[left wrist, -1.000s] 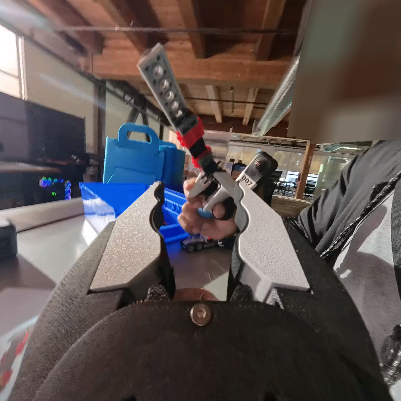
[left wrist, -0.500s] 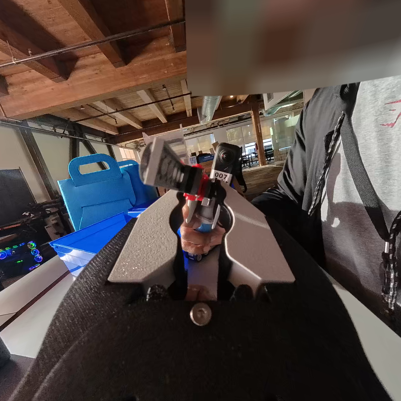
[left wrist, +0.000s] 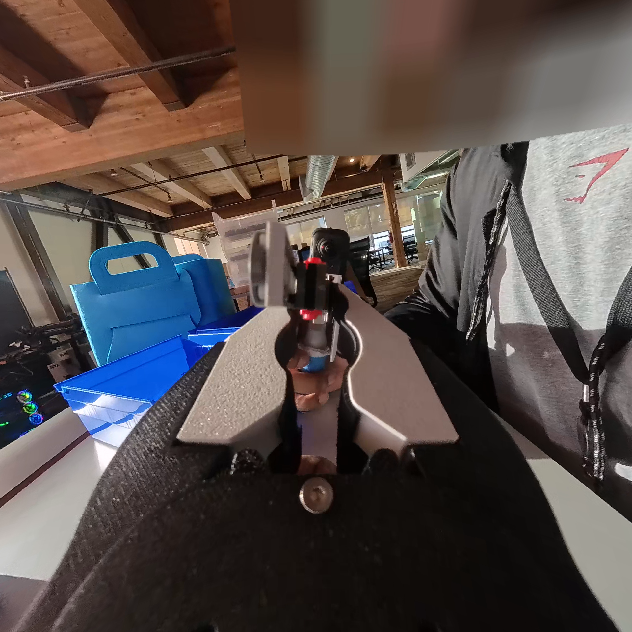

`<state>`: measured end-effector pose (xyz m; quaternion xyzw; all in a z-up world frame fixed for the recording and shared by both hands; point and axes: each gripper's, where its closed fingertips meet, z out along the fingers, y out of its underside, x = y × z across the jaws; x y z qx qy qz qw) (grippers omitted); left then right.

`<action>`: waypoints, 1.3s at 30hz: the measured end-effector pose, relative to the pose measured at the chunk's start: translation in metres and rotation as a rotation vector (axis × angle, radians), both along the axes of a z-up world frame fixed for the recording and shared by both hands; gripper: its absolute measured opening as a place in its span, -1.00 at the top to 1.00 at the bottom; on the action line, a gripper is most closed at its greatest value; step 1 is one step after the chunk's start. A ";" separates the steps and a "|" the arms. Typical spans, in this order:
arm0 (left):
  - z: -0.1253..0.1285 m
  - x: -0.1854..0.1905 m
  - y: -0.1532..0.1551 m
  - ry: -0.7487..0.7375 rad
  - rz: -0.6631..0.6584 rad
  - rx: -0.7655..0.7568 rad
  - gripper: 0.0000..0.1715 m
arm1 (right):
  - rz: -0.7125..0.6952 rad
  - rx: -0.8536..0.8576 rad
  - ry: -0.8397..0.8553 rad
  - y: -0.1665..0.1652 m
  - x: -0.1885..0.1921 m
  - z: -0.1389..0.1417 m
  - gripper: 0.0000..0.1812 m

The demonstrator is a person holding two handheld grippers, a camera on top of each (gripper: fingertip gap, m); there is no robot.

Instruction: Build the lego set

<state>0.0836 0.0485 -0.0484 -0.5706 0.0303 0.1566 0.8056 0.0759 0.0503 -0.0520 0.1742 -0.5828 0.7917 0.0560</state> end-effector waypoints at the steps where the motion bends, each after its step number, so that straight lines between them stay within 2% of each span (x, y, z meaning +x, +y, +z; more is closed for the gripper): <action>1: 0.000 0.000 0.000 0.003 -0.001 0.002 0.81 | 0.006 0.000 -0.004 0.000 0.001 0.000 0.82; 15: -0.002 0.002 -0.002 0.044 0.011 0.008 0.83 | 0.015 0.006 -0.011 -0.002 0.004 -0.002 0.81; 16: -0.002 0.001 -0.002 0.041 0.015 0.008 0.83 | 0.007 0.000 -0.011 -0.002 0.004 -0.001 0.74; 21: -0.004 0.000 -0.003 0.040 0.018 -0.007 0.83 | -0.014 -0.024 -0.005 0.000 0.004 0.005 0.62; 27: -0.008 0.001 0.000 0.035 0.009 -0.027 0.83 | -0.032 0.015 0.031 -0.004 0.007 0.001 0.74; 39: -0.004 0.003 -0.001 0.019 -0.008 0.012 0.83 | -0.006 -0.002 -0.031 -0.005 0.009 0.002 0.74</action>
